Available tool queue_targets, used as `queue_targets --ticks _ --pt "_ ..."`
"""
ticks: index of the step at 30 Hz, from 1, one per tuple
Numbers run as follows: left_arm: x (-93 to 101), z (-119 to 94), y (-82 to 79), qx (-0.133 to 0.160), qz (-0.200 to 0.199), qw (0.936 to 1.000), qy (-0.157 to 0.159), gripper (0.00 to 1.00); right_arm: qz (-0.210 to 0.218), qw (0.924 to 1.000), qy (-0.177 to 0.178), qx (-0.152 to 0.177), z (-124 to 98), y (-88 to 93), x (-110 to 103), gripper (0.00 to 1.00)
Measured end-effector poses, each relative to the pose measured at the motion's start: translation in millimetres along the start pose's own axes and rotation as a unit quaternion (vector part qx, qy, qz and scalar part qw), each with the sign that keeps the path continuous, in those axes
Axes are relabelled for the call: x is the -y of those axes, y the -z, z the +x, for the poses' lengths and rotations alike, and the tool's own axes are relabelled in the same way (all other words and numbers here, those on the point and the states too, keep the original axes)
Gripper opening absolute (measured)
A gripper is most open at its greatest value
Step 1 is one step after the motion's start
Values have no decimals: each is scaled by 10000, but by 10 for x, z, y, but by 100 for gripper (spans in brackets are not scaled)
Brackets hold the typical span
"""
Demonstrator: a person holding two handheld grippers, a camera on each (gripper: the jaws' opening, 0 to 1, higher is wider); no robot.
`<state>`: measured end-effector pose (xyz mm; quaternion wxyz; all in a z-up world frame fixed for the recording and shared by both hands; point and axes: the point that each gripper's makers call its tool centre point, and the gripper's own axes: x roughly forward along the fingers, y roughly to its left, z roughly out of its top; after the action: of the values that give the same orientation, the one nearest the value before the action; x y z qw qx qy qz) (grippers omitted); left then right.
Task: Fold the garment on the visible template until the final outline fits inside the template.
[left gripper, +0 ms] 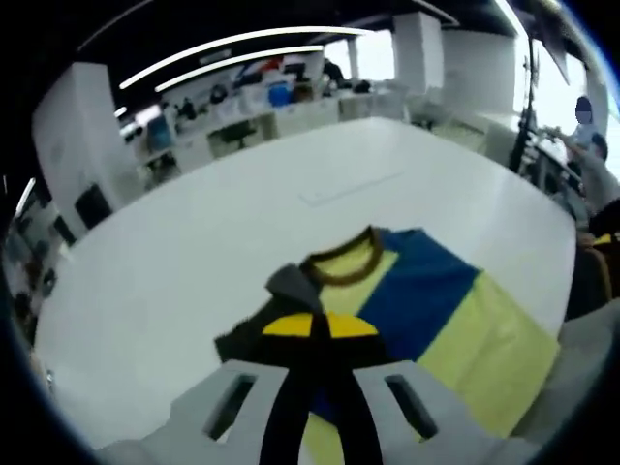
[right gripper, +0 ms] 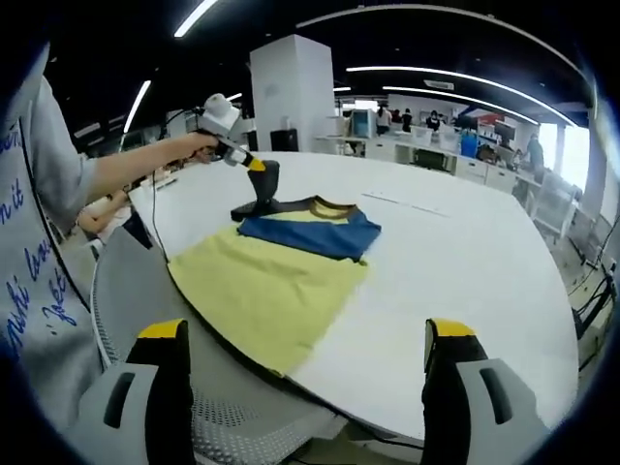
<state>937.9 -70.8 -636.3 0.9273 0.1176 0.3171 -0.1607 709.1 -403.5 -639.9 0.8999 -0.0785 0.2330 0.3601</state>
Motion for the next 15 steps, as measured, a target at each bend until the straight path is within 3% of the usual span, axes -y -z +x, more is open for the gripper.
queue_targets --ticks 15 --pt "478 281 -172 -23 72 9996 289 0 121 9999 9 -89 -110 179 125 100"
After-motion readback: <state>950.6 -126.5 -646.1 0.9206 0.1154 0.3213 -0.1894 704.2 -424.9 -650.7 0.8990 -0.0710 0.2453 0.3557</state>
